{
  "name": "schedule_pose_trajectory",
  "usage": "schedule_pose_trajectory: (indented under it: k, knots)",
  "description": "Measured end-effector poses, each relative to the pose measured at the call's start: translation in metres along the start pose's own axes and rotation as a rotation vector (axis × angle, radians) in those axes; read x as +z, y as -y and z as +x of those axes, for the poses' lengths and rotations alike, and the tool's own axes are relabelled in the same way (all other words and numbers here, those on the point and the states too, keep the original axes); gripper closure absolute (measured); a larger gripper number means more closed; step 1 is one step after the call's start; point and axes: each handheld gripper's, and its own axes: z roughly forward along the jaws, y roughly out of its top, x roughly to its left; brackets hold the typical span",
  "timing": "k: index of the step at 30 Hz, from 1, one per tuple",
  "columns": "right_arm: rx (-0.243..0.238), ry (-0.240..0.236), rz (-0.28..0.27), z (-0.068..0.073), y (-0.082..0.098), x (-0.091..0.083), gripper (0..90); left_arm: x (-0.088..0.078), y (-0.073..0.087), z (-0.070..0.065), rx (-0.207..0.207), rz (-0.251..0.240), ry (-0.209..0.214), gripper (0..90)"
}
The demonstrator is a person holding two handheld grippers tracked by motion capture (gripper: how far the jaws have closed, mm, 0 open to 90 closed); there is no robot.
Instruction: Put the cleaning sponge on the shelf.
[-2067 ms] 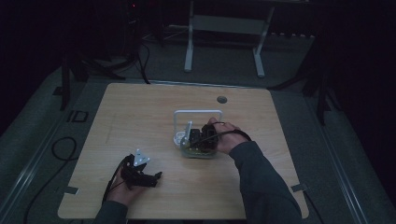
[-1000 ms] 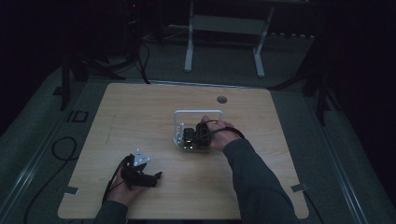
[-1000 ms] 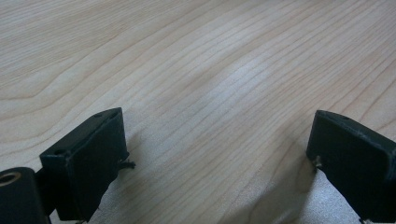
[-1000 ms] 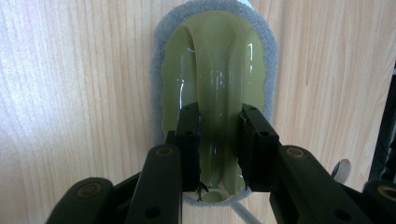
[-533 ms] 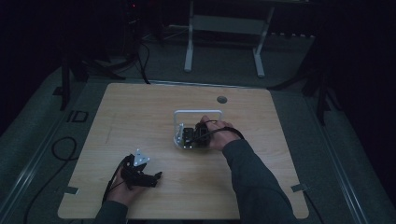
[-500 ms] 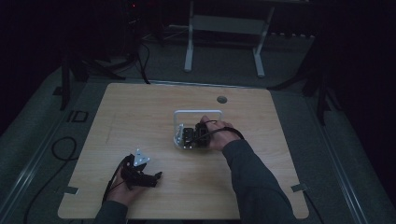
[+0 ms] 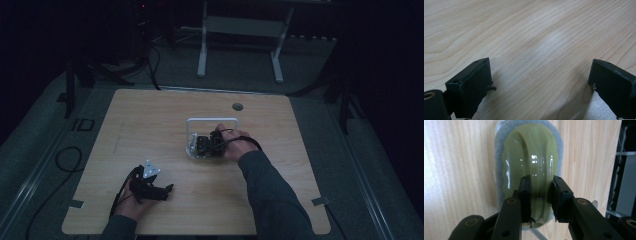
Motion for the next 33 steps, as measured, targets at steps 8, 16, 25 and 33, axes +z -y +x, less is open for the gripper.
schedule_pose_trajectory:
  k: [8, 16, 25, 33]
  knots:
    - [0.023, 0.033, 0.005, -0.001, 0.001, 0.001, 63.7, 0.000, 0.000, 0.000, 0.002, 0.000, -0.001, 5.0]
    - [0.048, 0.051, -0.024, -0.004, 0.009, -0.009, 54.5, 0.000, 0.000, 0.000, 0.001, 0.000, -0.001, 5.0]
    - [0.052, 0.052, -0.081, -0.001, 0.011, -0.027, 54.8, 0.000, 0.000, 0.000, -0.001, -0.001, -0.001, 5.1]
    - [0.129, -0.027, -0.142, 0.001, 0.019, -0.041, 71.0, 0.000, 0.000, 0.000, -0.001, -0.002, -0.001, 5.0]
